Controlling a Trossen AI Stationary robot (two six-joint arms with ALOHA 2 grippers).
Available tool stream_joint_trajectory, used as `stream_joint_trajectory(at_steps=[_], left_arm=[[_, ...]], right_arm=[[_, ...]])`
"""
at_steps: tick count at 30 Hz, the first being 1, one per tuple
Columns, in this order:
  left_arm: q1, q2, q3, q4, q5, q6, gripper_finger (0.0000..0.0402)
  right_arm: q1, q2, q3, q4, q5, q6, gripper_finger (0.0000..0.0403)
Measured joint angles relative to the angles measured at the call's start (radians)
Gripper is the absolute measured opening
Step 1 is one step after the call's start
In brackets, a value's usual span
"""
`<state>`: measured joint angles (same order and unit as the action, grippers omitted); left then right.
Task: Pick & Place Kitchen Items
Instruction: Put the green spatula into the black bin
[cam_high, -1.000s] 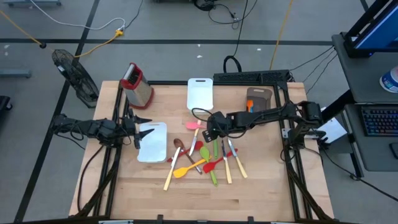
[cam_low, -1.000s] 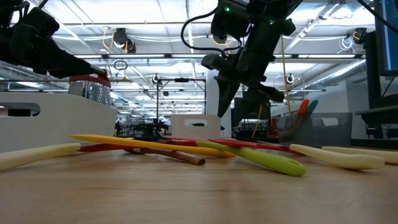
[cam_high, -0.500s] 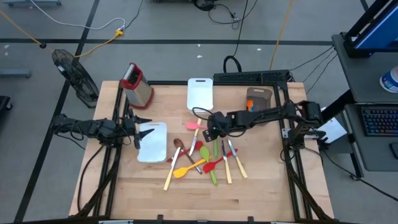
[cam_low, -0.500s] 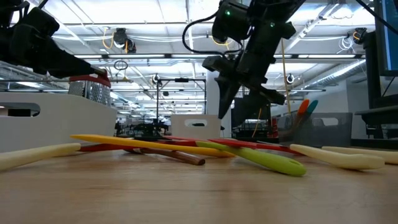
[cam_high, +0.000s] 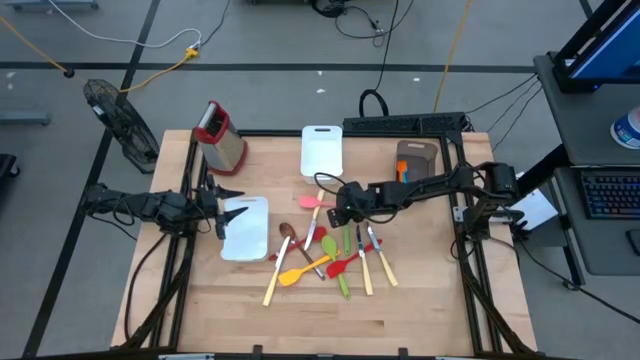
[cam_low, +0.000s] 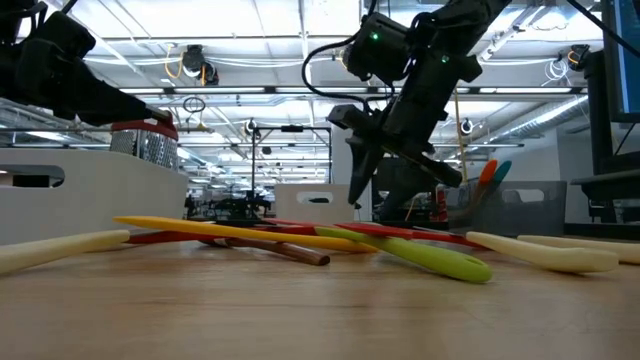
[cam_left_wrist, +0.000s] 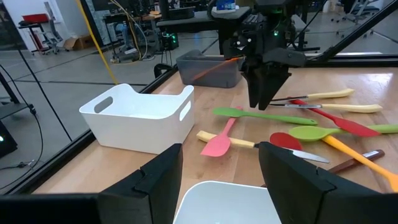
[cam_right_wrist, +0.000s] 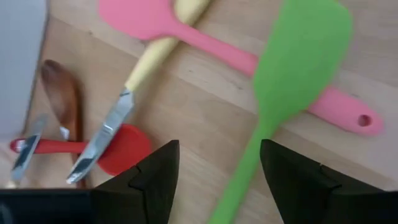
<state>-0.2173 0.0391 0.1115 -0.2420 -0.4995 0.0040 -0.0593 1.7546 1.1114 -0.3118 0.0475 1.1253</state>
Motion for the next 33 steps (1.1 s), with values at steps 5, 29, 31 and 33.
stream_joint_trajectory(at_steps=[5,29,31,33], left_arm=[[0.0,0.0,0.0,0.0,0.0,0.0,0.0218],[0.0,0.0,0.0,0.001,-0.001,0.0,0.0218],[0.0,0.0,0.0,0.001,-0.001,0.0,0.0218],[0.0,0.0,0.0,0.001,-0.001,0.0,0.0218]], right_arm=[[0.0,0.0,0.0,-0.018,0.0,0.0,0.0211],[-0.005,0.147,0.003,-0.063,-0.043,0.163,0.0201],[-0.005,0.149,0.003,-0.073,-0.021,0.181,0.0187],[-0.004,0.149,0.003,-0.078,0.008,0.197,0.0166]])
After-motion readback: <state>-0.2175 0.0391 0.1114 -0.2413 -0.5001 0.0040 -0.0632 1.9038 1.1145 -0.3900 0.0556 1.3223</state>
